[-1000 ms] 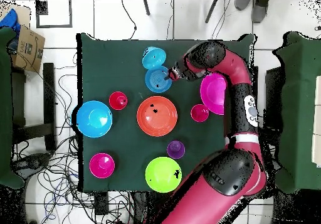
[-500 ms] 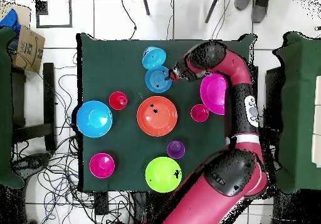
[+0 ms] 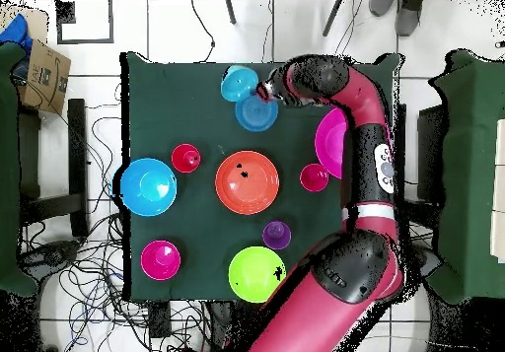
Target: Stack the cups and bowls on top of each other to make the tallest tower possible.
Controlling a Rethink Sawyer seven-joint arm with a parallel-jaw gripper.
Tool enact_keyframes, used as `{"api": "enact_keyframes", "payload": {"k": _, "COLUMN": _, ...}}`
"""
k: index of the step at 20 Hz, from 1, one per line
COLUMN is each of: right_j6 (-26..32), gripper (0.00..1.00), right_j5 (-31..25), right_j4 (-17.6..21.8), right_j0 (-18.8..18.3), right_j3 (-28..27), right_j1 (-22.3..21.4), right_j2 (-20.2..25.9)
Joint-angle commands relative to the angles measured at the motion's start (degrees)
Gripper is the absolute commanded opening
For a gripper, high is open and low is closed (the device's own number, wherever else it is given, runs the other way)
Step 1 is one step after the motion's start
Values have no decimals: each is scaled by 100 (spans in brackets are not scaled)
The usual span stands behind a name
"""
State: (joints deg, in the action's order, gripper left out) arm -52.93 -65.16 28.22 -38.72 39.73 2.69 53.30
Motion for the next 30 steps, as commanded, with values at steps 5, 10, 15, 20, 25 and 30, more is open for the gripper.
{"api": "enact_keyframes", "payload": {"k": 5, "right_j6": 2442, "gripper": 100, "right_j5": 1163, "right_j4": -174, "right_j0": -53, "right_j3": -12, "right_j1": 457, "right_j2": 678}}
{"api": "enact_keyframes", "payload": {"k": 10, "right_j6": 2546, "gripper": 100, "right_j5": 820, "right_j4": -251, "right_j0": -23, "right_j3": -74, "right_j1": 566, "right_j2": 612}}
{"api": "enact_keyframes", "payload": {"k": 15, "right_j6": 2390, "gripper": 100, "right_j5": 576, "right_j4": -311, "right_j0": -43, "right_j3": 36, "right_j1": 436, "right_j2": 443}}
{"api": "enact_keyframes", "payload": {"k": 20, "right_j6": 2267, "gripper": 100, "right_j5": -18, "right_j4": -189, "right_j0": 83, "right_j3": -184, "right_j1": 364, "right_j2": 125}}
{"api": "enact_keyframes", "payload": {"k": 25, "right_j6": 2377, "gripper": 100, "right_j5": -479, "right_j4": 114, "right_j0": 118, "right_j3": -276, "right_j1": 318, "right_j2": -210}}
{"api": "enact_keyframes", "payload": {"k": 30, "right_j6": 2480, "gripper": 100, "right_j5": -686, "right_j4": 307, "right_j0": 97, "right_j3": -237, "right_j1": 257, "right_j2": -391}}
